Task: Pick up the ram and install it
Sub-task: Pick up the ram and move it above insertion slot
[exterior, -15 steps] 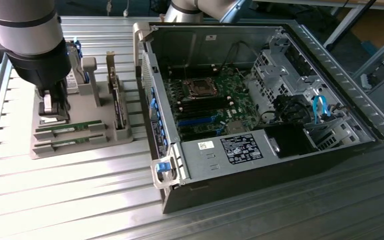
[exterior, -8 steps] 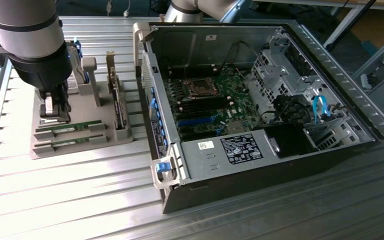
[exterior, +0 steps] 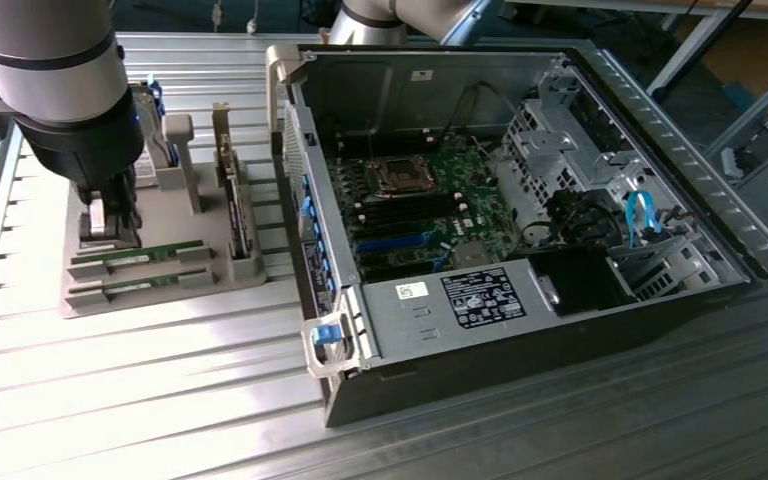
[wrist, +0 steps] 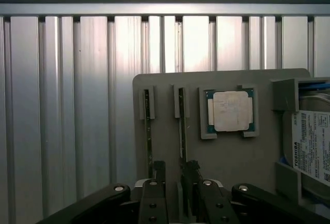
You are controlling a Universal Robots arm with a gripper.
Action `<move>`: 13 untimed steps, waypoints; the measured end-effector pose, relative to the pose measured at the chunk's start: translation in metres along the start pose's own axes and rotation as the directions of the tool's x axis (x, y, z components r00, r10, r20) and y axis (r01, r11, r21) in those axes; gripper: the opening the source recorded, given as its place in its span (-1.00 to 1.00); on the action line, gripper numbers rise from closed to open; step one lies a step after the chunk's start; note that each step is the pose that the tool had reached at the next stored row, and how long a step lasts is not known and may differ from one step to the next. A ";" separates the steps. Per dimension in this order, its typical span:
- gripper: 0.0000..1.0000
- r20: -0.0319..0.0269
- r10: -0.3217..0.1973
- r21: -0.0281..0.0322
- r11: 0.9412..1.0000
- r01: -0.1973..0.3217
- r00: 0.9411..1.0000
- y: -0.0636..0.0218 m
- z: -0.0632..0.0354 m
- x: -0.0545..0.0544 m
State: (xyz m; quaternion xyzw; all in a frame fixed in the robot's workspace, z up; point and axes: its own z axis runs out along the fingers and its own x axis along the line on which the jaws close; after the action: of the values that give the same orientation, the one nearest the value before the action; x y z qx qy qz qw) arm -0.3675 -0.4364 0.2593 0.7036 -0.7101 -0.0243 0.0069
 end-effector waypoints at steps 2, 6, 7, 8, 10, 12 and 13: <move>-0.40 0.000 0.000 0.000 1.000 0.000 1.000 0.0002 0.0000 0.004; -0.40 0.000 0.000 0.000 1.000 0.000 1.000 0.0004 -0.0003 0.012; -0.40 0.000 0.000 0.000 1.000 0.000 1.000 0.0004 -0.0003 0.013; -0.40 0.000 0.000 0.000 1.000 0.000 1.000 0.0004 -0.0003 0.014; -0.40 0.000 0.000 0.000 1.000 0.000 1.000 0.0005 -0.0005 0.018; -0.40 0.000 0.000 0.000 1.000 0.000 1.000 0.0005 -0.0004 0.019; -0.40 0.000 0.000 0.000 1.000 0.000 1.000 0.0004 -0.0003 0.019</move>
State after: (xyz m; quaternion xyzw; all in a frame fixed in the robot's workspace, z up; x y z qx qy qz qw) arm -0.3681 -0.4550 0.2592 0.7036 -0.7101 -0.0243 0.0068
